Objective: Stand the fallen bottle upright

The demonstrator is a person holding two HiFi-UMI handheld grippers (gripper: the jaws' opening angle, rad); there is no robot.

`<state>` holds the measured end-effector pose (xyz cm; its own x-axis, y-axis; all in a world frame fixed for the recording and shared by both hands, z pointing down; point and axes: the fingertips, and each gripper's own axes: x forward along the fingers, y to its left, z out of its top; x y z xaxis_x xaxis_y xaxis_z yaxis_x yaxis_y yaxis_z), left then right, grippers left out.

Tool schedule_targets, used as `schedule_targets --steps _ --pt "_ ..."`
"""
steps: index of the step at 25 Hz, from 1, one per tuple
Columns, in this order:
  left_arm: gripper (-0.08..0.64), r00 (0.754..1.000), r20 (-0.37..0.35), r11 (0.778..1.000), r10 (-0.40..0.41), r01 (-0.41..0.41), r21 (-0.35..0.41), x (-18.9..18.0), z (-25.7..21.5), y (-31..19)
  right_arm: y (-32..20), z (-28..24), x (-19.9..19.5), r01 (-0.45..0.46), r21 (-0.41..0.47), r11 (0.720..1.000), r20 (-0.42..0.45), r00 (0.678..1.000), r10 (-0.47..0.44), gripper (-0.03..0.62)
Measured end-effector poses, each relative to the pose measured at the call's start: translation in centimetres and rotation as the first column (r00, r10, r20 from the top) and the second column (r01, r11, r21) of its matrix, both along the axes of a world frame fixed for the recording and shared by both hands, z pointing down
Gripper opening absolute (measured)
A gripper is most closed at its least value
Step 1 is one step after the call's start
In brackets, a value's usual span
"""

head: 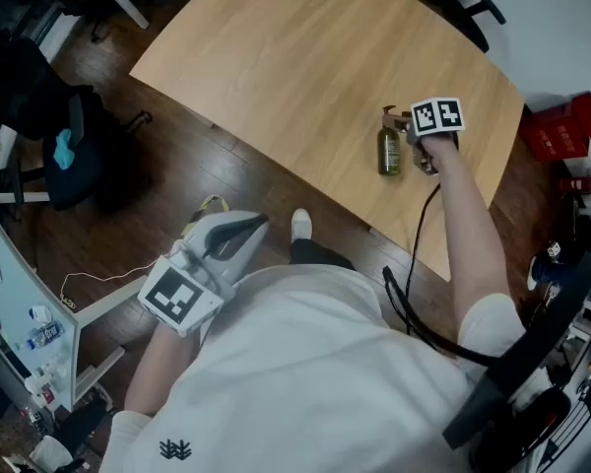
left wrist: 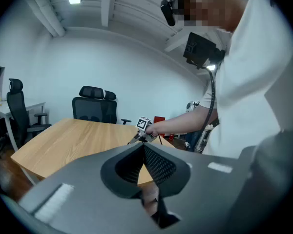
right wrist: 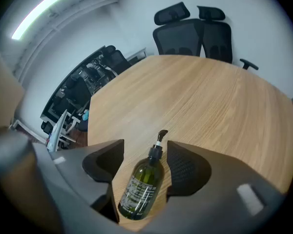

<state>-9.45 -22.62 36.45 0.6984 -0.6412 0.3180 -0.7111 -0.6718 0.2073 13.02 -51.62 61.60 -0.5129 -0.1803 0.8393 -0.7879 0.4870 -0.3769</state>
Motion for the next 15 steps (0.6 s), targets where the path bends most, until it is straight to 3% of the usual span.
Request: schedule_targets --steps 4,7,11,15 --pt "0.000 1.000 0.004 0.999 -0.027 0.027 -0.034 0.5 0.9 -1.8 -1.0 2.9 0.1 -0.001 -0.122 0.992 0.008 1.000 0.002 0.276" --pt "0.000 0.999 0.020 0.998 -0.037 0.038 -0.054 0.4 1.6 -2.5 -0.4 4.1 -0.7 0.036 -0.157 0.987 -0.001 0.999 -0.037 0.252" --pt "0.000 0.998 0.042 0.996 -0.042 0.045 -0.072 0.0 2.2 -2.8 0.1 4.9 -1.0 0.073 -0.134 0.988 -0.037 0.996 -0.078 0.144" --pt "0.000 0.999 0.027 0.996 -0.041 0.043 -0.073 0.2 1.6 -3.5 -0.6 3.0 -1.0 0.065 -0.023 0.998 -0.015 0.998 -0.066 0.137"
